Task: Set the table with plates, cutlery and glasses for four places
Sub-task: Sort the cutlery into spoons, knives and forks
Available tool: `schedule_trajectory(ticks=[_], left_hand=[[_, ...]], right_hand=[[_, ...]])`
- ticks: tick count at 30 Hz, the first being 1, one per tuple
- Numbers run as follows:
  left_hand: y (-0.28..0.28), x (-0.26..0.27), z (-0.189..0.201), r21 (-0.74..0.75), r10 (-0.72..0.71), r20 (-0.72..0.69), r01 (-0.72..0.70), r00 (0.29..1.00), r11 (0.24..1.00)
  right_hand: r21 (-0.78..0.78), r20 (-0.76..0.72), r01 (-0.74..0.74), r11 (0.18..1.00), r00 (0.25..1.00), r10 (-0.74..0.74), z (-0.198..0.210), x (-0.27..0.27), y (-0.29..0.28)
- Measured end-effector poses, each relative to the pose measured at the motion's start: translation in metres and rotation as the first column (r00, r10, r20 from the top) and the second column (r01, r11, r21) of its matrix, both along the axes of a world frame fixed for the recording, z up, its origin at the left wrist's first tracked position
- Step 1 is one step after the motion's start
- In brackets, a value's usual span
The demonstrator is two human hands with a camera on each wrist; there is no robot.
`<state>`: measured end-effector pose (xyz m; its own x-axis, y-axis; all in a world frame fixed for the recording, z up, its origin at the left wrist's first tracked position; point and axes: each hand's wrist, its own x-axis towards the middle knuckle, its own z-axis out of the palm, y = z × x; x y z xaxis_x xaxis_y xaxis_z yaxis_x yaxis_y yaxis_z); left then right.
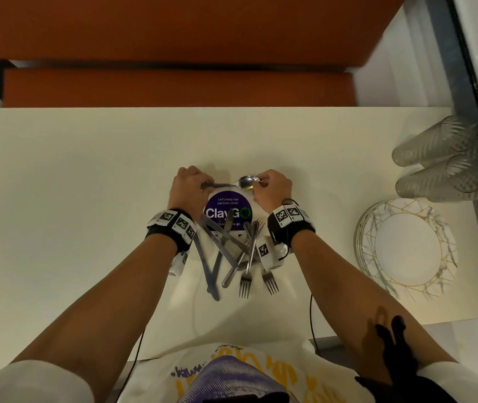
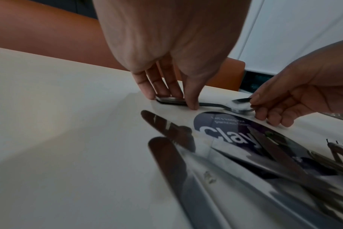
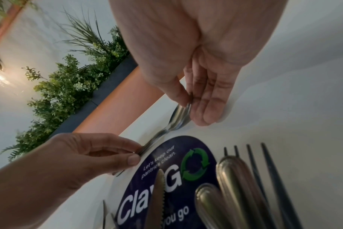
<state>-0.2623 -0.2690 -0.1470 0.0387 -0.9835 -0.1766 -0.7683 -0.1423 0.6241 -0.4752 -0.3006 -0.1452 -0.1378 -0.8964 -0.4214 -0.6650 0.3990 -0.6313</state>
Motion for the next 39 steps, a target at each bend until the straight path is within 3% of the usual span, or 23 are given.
schedule_trajectory(ticks=[7, 13, 17, 19, 21, 24, 27, 32, 39], left_hand=[[0.005, 0.005, 0.007, -0.007, -0.052, 0.061, 0.052, 0.997, 0.999], [0.029, 0.01, 0.015, -0.127, 0.013, 0.056, -0.006, 0.998, 0.992], [0.053, 0.005, 0.015, -0.117, -0.084, 0.046, 0.089, 0.995, 0.989], [0.066, 0.004, 0.01, -0.078, -0.14, 0.072, 0.145, 0.988, 0.986], [0.078, 0.004, 0.007, -0.047, -0.178, 0.095, 0.183, 0.979, 0.982], [0.091, 0.007, 0.005, -0.024, -0.207, 0.122, 0.212, 0.971, 0.977], [0.099, 0.013, 0.004, -0.032, -0.189, 0.086, 0.193, 0.978, 0.981], [0.105, 0.021, 0.003, -0.023, -0.181, 0.054, 0.182, 0.982, 0.983], [0.109, 0.025, -0.001, -0.023, -0.164, 0.064, 0.166, 0.984, 0.986]], right_hand=[[-0.011, -0.003, 0.033, 0.999, 0.999, -0.033, 0.015, -0.003, 0.004], [-0.103, -0.017, 0.148, 0.984, 0.988, -0.151, 0.028, -0.004, 0.031], [-0.172, -0.015, -0.022, 0.985, 1.0, 0.02, 0.029, 0.016, 0.059], [-0.148, -0.11, -0.175, 0.973, 0.981, 0.16, 0.025, 0.027, 0.067], [-0.049, -0.262, -0.314, 0.948, 0.92, 0.291, 0.021, 0.036, 0.071], [0.075, -0.398, -0.389, 0.918, 0.832, 0.385, 0.015, 0.044, 0.072], [0.139, -0.417, -0.362, 0.922, 0.823, 0.386, 0.012, 0.052, 0.07], [0.22, -0.31, -0.173, 0.96, 0.921, 0.237, 0.015, 0.061, 0.061], [0.255, -0.195, -0.022, 0.967, 0.978, 0.074, 0.024, 0.045, 0.047]])
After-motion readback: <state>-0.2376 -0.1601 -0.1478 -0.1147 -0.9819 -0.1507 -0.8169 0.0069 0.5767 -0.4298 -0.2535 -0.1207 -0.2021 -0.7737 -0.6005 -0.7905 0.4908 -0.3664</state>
